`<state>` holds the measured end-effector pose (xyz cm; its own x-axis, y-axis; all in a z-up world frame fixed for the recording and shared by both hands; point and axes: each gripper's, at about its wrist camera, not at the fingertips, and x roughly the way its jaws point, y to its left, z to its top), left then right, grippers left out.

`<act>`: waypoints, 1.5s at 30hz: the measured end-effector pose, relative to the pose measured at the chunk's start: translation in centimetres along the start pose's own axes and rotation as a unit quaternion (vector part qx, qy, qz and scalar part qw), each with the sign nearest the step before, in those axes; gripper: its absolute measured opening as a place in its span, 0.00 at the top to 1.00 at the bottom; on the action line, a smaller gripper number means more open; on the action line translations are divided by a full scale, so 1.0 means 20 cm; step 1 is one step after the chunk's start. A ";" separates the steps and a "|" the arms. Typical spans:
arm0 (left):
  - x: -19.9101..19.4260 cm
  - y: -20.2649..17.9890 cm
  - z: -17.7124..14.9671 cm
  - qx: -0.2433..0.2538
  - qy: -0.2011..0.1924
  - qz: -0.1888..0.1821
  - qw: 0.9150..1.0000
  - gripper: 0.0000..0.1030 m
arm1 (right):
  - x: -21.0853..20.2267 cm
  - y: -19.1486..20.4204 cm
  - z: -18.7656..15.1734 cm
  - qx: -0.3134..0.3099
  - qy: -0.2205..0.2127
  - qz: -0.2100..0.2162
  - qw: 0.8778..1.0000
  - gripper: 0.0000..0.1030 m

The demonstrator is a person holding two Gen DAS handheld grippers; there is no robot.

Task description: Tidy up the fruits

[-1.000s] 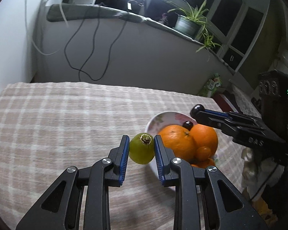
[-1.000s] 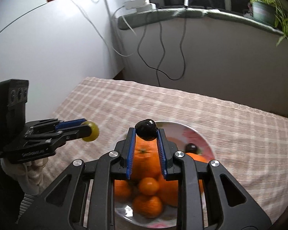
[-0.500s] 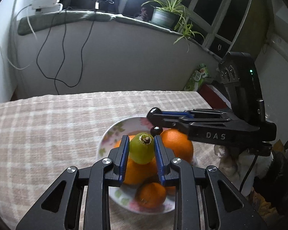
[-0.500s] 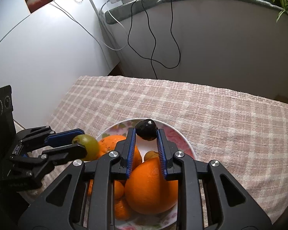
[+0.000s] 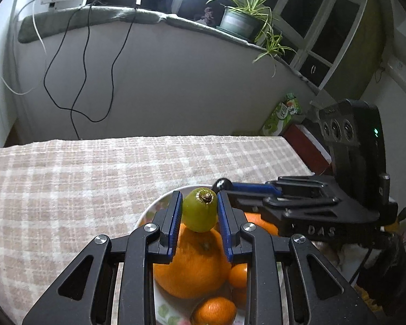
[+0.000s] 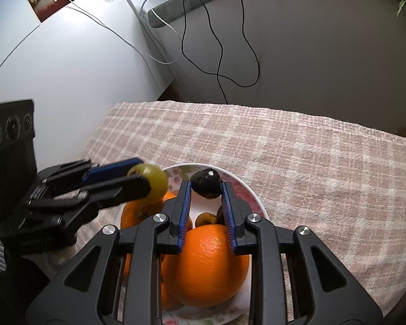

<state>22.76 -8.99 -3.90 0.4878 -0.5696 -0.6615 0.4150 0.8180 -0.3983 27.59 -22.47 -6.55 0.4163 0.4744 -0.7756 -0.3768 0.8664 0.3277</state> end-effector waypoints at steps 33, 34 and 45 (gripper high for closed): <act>-0.09 -0.04 -0.01 0.019 -0.006 0.026 0.999 0.69 | -0.20 0.04 -0.07 -0.011 -0.034 -0.044 0.998 0.42; -0.10 -0.05 -0.02 0.022 -0.006 0.029 0.999 0.69 | -0.21 0.05 -0.07 -0.013 -0.037 -0.046 0.998 0.39; -0.25 -0.12 -0.13 0.045 -0.025 0.069 0.996 0.51 | -0.32 0.13 -0.16 -0.031 -0.056 -0.073 0.995 0.35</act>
<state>17.34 -8.00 -1.33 0.5813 -0.4571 -0.6732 0.4071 0.8797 -0.2457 21.33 -23.73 -2.43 0.5592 0.3616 -0.7460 -0.3544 0.9178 0.1792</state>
